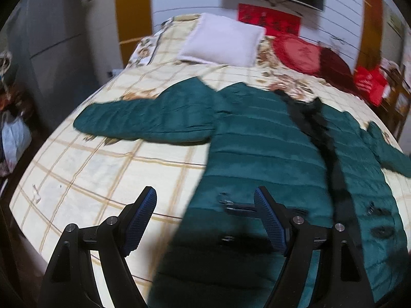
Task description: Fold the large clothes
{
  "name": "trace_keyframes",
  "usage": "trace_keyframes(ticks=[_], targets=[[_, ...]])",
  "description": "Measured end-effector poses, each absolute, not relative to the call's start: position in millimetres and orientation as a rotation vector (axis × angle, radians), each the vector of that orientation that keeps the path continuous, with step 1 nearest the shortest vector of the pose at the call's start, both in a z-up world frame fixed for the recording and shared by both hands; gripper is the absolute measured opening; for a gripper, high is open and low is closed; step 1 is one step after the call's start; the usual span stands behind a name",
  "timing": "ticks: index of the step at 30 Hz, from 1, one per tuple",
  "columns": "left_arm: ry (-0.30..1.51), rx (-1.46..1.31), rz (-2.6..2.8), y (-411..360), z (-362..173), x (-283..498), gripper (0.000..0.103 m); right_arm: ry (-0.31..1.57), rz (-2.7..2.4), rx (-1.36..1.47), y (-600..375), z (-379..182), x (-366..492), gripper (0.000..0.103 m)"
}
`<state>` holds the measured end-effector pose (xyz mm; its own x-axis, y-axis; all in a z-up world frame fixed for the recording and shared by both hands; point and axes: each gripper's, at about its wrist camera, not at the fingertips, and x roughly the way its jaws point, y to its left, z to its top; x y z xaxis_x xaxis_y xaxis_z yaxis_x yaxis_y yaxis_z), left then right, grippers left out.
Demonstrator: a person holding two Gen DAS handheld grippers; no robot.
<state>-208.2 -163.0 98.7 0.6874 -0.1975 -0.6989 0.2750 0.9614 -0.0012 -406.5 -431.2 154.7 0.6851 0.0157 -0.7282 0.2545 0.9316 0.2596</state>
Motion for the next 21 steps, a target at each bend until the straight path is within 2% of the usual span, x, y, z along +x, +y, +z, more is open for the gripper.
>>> trace_keyframes(ticks=[10, 21], targets=[[0.771, 0.164, -0.305, -221.4, 92.5, -233.7, 0.072, 0.801, -0.158, 0.316, -390.8, 146.6, -356.4, 0.102], [0.788, 0.139, -0.334, -230.3, 91.5, -239.8, 0.072, 0.771, -0.221, 0.284, -370.4, 140.9, -326.8, 0.102]])
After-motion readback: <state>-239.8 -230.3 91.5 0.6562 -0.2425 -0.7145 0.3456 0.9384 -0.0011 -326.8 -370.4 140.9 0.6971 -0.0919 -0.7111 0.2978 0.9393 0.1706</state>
